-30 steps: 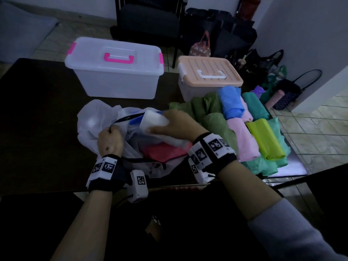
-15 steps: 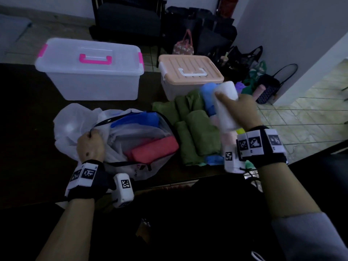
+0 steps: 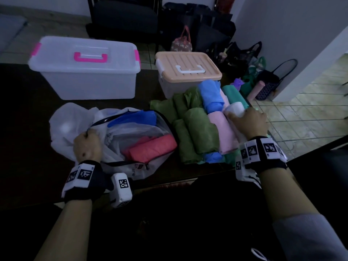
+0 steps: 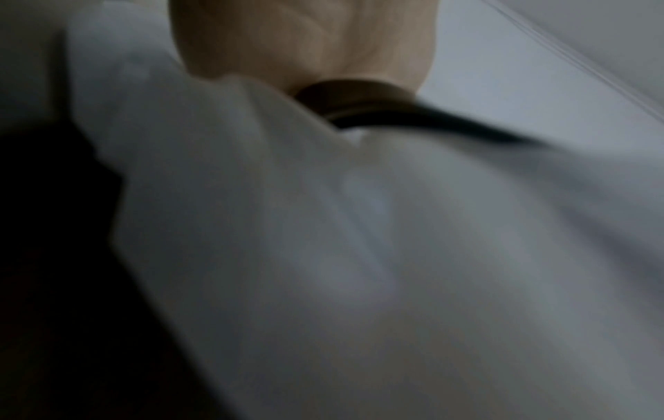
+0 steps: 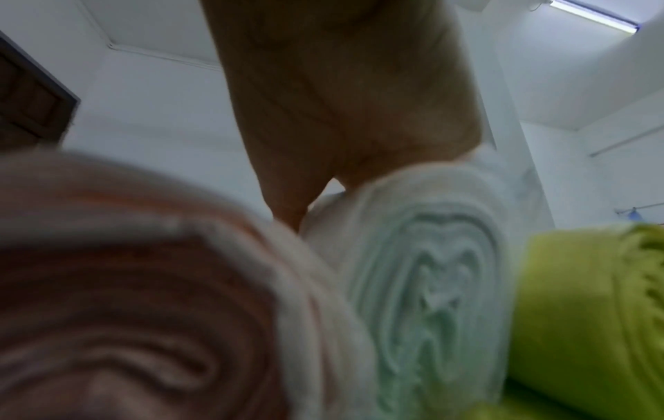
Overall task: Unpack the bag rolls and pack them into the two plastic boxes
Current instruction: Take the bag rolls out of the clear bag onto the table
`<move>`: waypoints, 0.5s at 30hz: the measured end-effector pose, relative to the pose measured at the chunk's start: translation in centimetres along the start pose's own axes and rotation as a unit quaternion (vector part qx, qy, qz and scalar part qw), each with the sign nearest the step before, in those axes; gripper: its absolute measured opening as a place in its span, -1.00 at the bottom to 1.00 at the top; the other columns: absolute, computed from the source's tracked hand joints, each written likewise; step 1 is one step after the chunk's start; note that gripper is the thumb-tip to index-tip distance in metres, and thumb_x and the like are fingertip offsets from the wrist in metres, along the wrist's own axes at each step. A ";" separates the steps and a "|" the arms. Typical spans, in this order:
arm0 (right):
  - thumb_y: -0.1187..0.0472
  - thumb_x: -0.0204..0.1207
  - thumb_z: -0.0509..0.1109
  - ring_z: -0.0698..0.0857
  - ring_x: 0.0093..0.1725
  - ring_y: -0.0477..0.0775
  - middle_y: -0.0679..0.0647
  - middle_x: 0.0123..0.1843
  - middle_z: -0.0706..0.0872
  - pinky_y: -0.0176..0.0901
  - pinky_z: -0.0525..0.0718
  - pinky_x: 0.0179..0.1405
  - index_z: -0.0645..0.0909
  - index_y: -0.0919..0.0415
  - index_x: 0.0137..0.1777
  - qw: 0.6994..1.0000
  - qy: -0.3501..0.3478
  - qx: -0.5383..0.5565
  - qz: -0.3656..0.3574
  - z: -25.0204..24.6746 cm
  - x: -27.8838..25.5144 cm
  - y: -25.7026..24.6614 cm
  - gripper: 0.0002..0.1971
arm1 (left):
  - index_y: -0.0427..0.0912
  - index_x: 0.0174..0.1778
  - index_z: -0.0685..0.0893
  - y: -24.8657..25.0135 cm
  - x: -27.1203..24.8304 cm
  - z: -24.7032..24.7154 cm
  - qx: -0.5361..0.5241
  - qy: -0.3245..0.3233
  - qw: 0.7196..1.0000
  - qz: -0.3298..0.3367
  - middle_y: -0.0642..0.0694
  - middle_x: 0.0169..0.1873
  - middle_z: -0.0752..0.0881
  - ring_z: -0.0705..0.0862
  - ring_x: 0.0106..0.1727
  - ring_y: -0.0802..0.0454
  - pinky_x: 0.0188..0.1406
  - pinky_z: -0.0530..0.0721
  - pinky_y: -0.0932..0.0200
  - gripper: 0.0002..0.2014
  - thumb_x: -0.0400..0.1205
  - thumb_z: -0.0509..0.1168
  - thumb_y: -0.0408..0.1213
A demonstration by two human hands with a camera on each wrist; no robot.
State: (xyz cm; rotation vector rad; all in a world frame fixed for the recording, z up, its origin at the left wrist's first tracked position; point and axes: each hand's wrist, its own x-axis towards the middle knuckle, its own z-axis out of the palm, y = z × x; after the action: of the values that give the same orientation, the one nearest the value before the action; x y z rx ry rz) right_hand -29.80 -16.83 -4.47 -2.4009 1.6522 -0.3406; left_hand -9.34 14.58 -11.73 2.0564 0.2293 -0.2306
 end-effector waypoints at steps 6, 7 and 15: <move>-0.35 0.51 0.10 0.31 0.49 0.43 0.35 0.53 0.31 0.36 0.26 0.44 0.17 0.15 0.56 0.997 -0.068 0.023 0.038 0.8 -0.2 0.1 -0.24 | -0.54 0.28 0.54 0.0 0.0 -0.1 0.046 0.000 0.999 0.012 -0.53 0.26 0.56 0.49 0.33 -0.45 0.36 0.41 -0.20 -0.62 0.72 0.08 -0.29; -0.33 0.54 0.08 0.33 0.48 0.45 0.37 0.53 0.30 0.37 0.26 0.45 0.11 0.11 0.59 0.996 -0.079 0.031 0.035 1.0 -0.1 0.2 -0.26 | -0.55 0.27 0.53 -0.1 0.1 0.0 0.080 -0.005 0.997 0.023 -0.54 0.23 0.57 0.52 0.30 -0.45 0.33 0.44 -0.20 -0.65 0.72 0.09 -0.34; -0.26 0.56 0.09 0.34 0.45 0.47 0.39 0.50 0.32 0.38 0.24 0.46 0.11 0.02 0.58 0.993 -0.110 0.035 0.029 1.1 0.6 0.5 -0.34 | -0.57 0.24 0.51 -0.1 0.1 0.2 0.059 0.011 0.997 0.041 -0.55 0.15 0.60 0.57 0.20 -0.43 0.26 0.49 -0.19 -0.71 0.69 0.07 -0.46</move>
State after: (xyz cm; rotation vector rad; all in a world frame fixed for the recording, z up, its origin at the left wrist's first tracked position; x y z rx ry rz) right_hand -29.68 -17.56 -5.64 -2.2439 1.5802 -0.1173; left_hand -9.26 14.46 -11.89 2.1815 0.1474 -0.1747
